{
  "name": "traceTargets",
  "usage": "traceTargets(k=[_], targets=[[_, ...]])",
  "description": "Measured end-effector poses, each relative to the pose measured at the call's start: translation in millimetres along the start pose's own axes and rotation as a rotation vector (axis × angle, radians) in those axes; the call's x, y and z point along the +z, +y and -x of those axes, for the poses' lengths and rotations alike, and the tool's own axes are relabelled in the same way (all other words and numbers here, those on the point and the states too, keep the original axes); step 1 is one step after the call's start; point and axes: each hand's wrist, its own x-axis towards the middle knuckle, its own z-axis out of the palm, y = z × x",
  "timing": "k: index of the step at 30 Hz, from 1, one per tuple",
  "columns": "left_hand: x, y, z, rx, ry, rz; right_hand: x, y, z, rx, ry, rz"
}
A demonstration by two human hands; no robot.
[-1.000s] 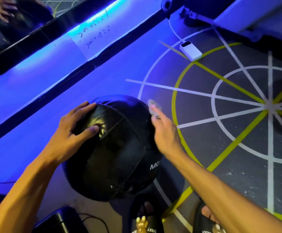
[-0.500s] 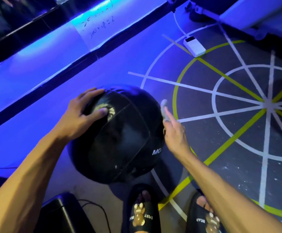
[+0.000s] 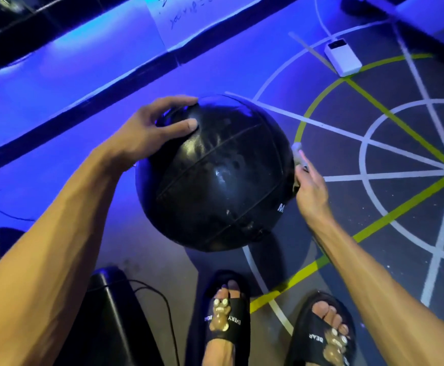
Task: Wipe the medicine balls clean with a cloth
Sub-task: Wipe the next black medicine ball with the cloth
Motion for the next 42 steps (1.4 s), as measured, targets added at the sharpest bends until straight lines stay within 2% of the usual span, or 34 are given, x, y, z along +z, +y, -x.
traceTargets(k=[2, 4, 8, 11, 13, 15, 20, 22, 25, 27, 28, 30, 33, 34, 35, 36, 37, 39, 40, 41, 42], targets=[[9.3, -4.2, -1.0, 0.009, 0.023, 0.038, 6.2, -10.6, 4.5, -0.008, 0.044, 0.046], [10.8, -1.2, -9.7, 0.029, 0.023, 0.004, 19.1, -27.7, 18.2, -0.124, 0.047, 0.136], [9.1, 3.0, -24.9, 0.025, 0.010, -0.017, 44.9, -42.6, 76.8, -0.677, -0.130, 0.435], [11.3, 3.6, -29.7, 0.018, 0.024, -0.030, 45.2, -14.6, 112.0, -1.008, -0.393, 0.779], [14.3, 2.7, -33.7, 0.021, 0.018, -0.014, 32.6, 0.9, 107.6, -1.179, -0.515, 0.907], [18.6, -0.4, -39.6, 0.032, 0.017, 0.009, 20.1, 1.6, 89.7, -1.253, -0.476, 0.973], [17.4, -3.1, -55.1, -0.031, 0.083, 0.020, 18.2, -21.1, 74.6, -1.179, -0.319, 0.923], [19.5, -2.4, -58.5, -0.033, 0.093, 0.018, 22.8, -37.0, 59.2, -1.064, -0.235, 0.814], [26.1, 2.3, -63.0, -0.043, 0.099, 0.016, 31.7, -69.6, 20.3, -0.712, -0.095, 0.556], [29.8, 6.2, -65.6, -0.057, 0.106, 0.000, 37.9, -85.5, 10.1, -0.642, -0.067, 0.540], [30.4, 8.8, -66.9, -0.063, 0.102, -0.012, 42.4, -87.4, 15.9, -0.693, -0.081, 0.583], [29.4, 11.6, -68.3, -0.070, 0.093, -0.030, 52.6, -78.7, 43.2, -0.947, -0.192, 0.765], [27.1, 11.4, -70.0, -0.083, 0.088, -0.032, 54.4, -58.2, 75.4, -1.268, -0.524, 0.931], [27.3, 12.1, -70.7, -0.081, 0.075, -0.035, 47.8, -59.0, 70.3, -1.334, -0.577, 0.981], [27.5, 12.5, -71.2, -0.079, 0.068, -0.031, 40.1, -61.4, 57.0, -1.372, -0.558, 1.024], [27.7, 11.9, -71.8, -0.079, 0.071, -0.027, 32.3, -64.9, 40.9, -1.346, -0.488, 1.038], [27.8, 11.7, -71.3, -0.084, 0.076, -0.021, 24.7, -69.4, 22.1, -1.233, -0.378, 1.002], [27.7, 13.2, -71.3, -0.092, 0.068, -0.013, 7.9, -83.7, -8.6, -0.839, -0.173, 0.853], [28.5, 13.7, -71.5, -0.099, 0.070, -0.008, 5.0, -87.6, -13.6, -0.673, -0.130, 0.760], [29.5, 15.5, -71.9, -0.102, 0.077, -0.005, 7.8, -89.1, -10.8, -0.587, -0.129, 0.666], [29.6, 18.0, -73.3, -0.105, 0.078, -0.008, 15.7, -88.3, -2.6, -0.582, -0.131, 0.604]])
